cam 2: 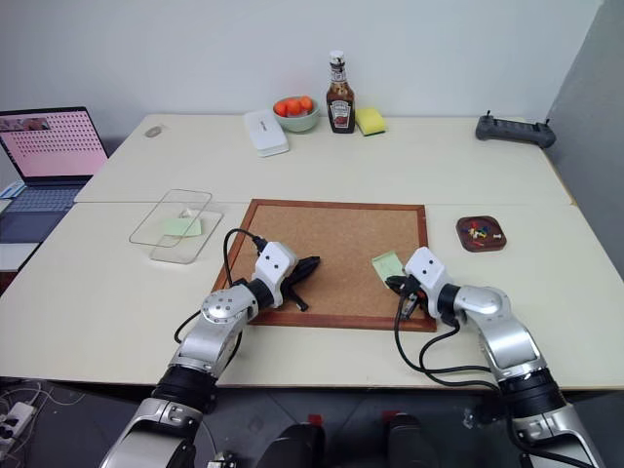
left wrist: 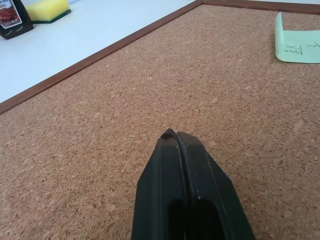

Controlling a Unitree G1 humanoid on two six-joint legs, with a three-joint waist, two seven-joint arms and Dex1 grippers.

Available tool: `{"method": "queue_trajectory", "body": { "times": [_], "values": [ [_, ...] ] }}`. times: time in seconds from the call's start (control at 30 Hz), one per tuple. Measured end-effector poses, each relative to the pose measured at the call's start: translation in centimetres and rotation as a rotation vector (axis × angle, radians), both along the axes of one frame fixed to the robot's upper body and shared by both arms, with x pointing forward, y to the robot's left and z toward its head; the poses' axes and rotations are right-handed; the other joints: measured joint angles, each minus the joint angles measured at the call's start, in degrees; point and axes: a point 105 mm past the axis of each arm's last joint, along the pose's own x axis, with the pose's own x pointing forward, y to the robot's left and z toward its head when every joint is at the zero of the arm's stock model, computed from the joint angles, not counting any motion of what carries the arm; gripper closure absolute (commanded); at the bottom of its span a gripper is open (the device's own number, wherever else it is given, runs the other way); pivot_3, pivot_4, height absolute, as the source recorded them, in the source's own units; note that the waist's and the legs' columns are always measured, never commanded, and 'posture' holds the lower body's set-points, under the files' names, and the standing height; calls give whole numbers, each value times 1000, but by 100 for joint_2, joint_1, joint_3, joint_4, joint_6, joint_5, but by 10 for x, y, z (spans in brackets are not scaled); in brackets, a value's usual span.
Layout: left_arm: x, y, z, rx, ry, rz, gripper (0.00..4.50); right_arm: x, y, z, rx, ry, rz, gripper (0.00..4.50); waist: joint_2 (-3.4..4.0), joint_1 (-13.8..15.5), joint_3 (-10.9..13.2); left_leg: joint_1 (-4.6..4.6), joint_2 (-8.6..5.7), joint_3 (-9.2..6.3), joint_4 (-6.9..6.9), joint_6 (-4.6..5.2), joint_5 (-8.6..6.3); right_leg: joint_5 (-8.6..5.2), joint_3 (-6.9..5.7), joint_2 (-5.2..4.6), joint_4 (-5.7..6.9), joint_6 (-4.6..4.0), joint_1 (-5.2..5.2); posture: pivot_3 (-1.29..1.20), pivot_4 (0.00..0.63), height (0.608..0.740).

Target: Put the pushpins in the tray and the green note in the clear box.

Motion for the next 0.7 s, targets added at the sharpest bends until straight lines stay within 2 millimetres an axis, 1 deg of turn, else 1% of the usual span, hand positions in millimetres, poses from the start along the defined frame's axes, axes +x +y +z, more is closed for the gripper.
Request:
{"method": "queue_trajectory", "body": {
  "times": [0.1, 0.17, 0.27, 0.33, 0.53, 0.6, 0.63, 0.7],
  "values": [
    [0, 0, 0, 0, 0, 0, 4500, 0, 0, 1, 2, -3, 5, 4492, 0, 1, 0, -1, 0, 0, 0, 0, 0, 0, 0, 0, 0, 0, -1, 0, 150, 740],
    [0, 0, 1, 0, -2, 1, 4500, 0, 2, 6, 24, -22, 7, 4492, 0, 0, 0, -2, 0, 0, 0, 0, 0, 0, 0, 0, 0, 0, -3, 0, 150, 740],
    [0, 1, 0, 0, -2, 4, 4500, 1, 9, 33, 69, -125, 38, 4492, -1, -5, 0, 0, 0, 0, 0, 0, 0, 0, -1, 0, 0, 0, -2, 0, 150, 740],
    [0, 1, 0, -1, -2, 4, 4500, 2, 12, 45, 81, -168, 53, 4492, -2, -3, 0, 0, 0, -1, 0, 0, 0, 0, -3, 0, 0, 0, -1, 0, 150, 740],
    [1, 1, 4, -39, 9, 15, 4500, 1, 12, 46, 79, -181, 59, 4492, -2, 0, 1, -2, 0, -1, -1, 0, 0, 0, -1, -1, -4, 0, -1, 0, 150, 740],
    [2, 2, 7, -71, 26, 24, 4129, 1, 12, 46, 77, -181, 61, 4500, -3, -5, 1, -2, 0, -1, -1, 0, 0, 0, -1, 0, -4, 0, -2, 0, 150, 740],
    [2, 3, 7, -91, 41, 32, 4129, 1, 12, 46, 76, -181, 62, 4500, -5, -11, 3, -4, 0, 0, -2, 0, 0, 0, -1, 0, -4, 0, -4, 0, 150, 740],
    [1, 5, 11, -163, 87, 56, 3817, 1, 12, 47, 75, -185, 64, 4500, -14, -17, 8, -11, 3, -1, -3, 0, 0, 0, -1, 0, -4, 0, -12, 0, 150, 740]
  ]
}}
